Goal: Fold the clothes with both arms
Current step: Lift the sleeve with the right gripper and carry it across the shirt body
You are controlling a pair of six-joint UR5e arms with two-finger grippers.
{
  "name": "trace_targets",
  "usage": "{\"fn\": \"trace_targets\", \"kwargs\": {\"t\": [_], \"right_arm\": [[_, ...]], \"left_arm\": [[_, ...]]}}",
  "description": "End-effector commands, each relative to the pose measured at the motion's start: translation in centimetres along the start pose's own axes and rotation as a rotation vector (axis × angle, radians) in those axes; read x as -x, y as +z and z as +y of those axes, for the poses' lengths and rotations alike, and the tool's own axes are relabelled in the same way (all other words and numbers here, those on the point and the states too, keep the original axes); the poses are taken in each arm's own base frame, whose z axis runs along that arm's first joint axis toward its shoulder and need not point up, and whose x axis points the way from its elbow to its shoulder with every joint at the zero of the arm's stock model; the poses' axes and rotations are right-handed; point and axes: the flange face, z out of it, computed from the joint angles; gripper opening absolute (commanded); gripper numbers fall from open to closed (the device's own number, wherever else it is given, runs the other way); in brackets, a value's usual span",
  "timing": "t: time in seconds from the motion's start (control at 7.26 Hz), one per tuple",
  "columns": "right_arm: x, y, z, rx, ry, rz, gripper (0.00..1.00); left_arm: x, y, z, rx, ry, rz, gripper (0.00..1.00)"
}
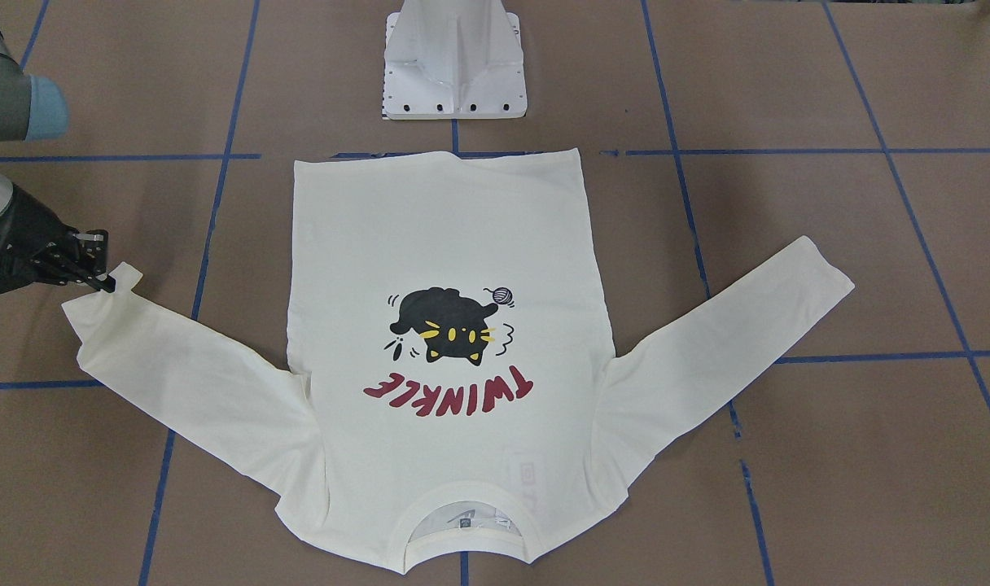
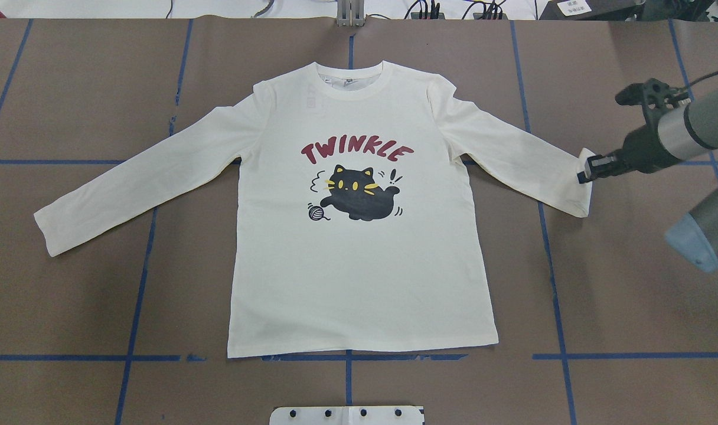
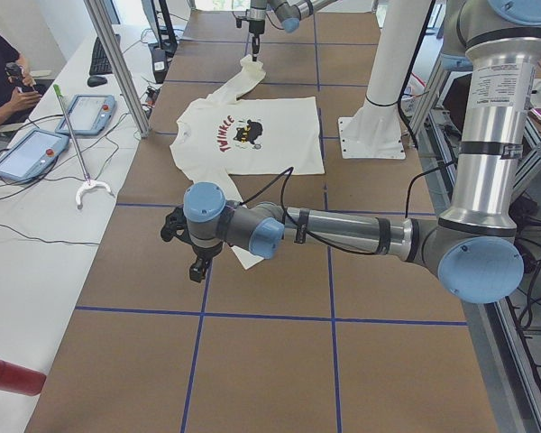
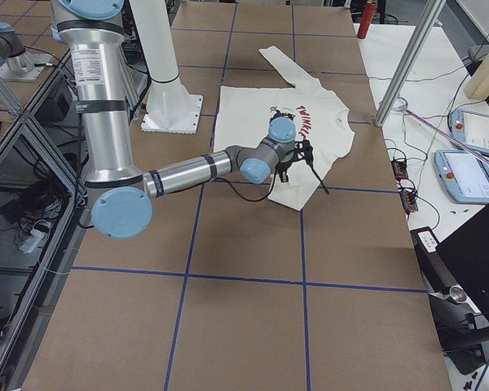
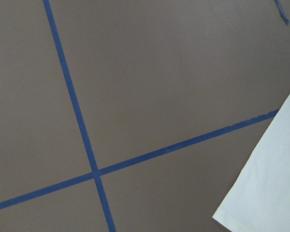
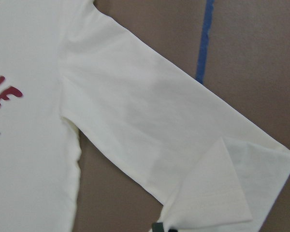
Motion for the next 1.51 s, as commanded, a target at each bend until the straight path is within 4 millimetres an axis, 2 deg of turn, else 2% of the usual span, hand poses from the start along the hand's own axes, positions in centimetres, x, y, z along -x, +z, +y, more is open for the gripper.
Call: {"fn": "trace_targets", "kwargs": {"t": [0.0, 0.28, 0.41, 0.55, 0.69, 0.83, 1.1, 1.38], "right_arm": [[13.9, 0.2, -7.3, -0.048, 0.120, -0.122, 0.00], [24.1, -1.6, -12.9, -0.099, 0.082, -0.188, 0.00], [29.7, -1.0, -14.9, -0.113, 0.078, -0.201, 0.00], [36.2, 4.1, -13.9, -0.186, 0.039, -0.198, 0.00], [39.6, 10.4, -11.6, -0.248, 0.049, -0.219, 0.00], [40.8, 14.3, -9.1, -0.277, 0.052, -0.205, 0.00], [41.7, 16.6, -6.9, -0.285, 0.045, -0.196, 0.00], [43.4, 16.7, -5.4, -0.290, 0.026, -0.246, 0.00]], "left_arm": [[0.0, 0.0, 0.0, -0.002, 0.003, 0.000, 1.00], [0.1, 0.1, 0.2, 0.000, 0.005, 0.000, 1.00], [0.2, 0.2, 0.2, 0.002, 0.003, 0.000, 1.00], [0.2, 0.2, 0.2, 0.002, 0.004, 0.000, 1.00], [0.1, 0.1, 0.1, 0.000, 0.003, 0.000, 1.00], [0.1, 0.1, 0.2, 0.001, 0.002, 0.000, 1.00], [0.1, 0.1, 0.2, 0.001, 0.001, 0.000, 1.00], [0.2, 0.2, 0.2, 0.003, -0.003, 0.000, 1.00]]}}
